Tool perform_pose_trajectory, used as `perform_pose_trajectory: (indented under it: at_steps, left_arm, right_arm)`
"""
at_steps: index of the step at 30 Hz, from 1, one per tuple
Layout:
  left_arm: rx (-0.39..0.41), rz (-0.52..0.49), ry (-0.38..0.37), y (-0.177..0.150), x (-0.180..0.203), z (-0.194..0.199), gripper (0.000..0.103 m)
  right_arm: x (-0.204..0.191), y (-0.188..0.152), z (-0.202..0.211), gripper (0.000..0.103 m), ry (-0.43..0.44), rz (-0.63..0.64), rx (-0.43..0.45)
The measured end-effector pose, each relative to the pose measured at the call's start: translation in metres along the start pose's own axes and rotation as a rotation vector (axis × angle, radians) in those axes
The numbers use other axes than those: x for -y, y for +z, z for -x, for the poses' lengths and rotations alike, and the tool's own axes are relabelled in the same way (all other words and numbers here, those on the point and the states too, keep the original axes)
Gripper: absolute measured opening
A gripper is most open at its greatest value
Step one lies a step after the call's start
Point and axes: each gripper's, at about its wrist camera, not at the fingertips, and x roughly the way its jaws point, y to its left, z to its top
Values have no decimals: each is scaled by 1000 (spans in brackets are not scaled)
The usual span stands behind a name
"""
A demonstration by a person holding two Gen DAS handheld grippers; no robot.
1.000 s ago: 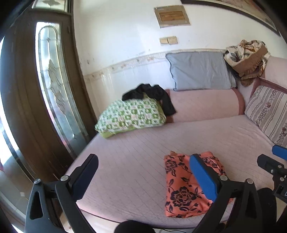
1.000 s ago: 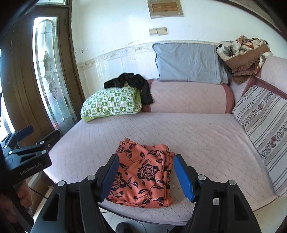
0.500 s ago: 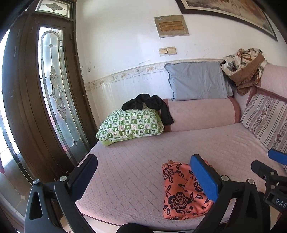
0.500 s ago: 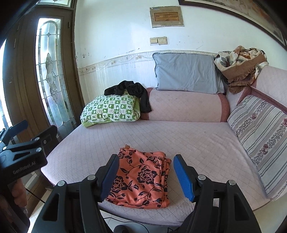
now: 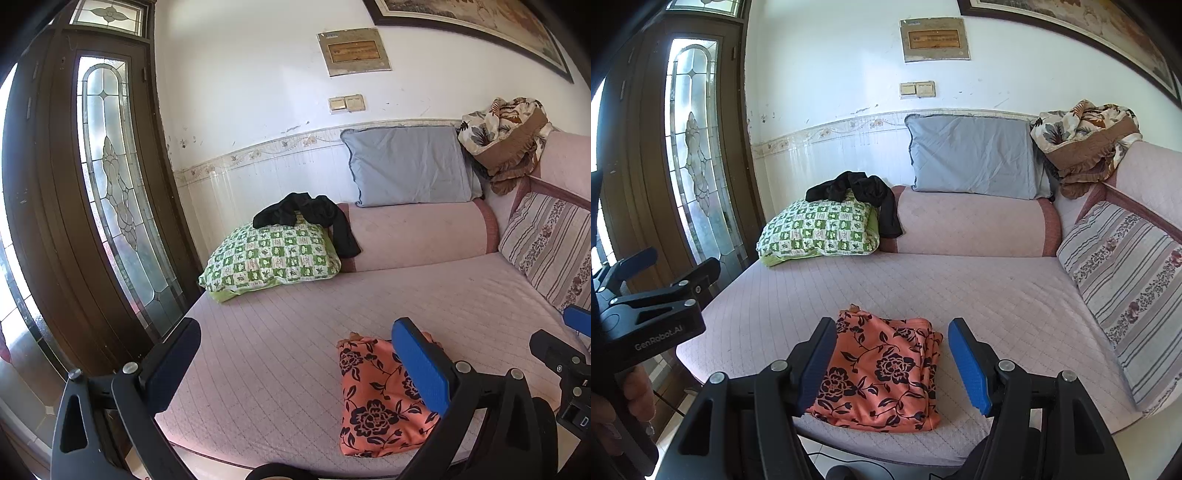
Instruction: Fold small clothes
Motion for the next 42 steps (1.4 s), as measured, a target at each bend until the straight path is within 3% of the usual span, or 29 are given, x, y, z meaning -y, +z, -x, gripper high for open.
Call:
perform_pose_trajectory:
  at_steps: [21, 42]
  left_arm:
    - [-38, -21, 5, -9, 8, -24, 103]
    - [-86, -47, -49, -28, 17, -47, 103]
  right_arm:
    - [6, -10, -33, 67, 7, -45, -79]
    - [3, -18, -57, 67, -23, -55, -116]
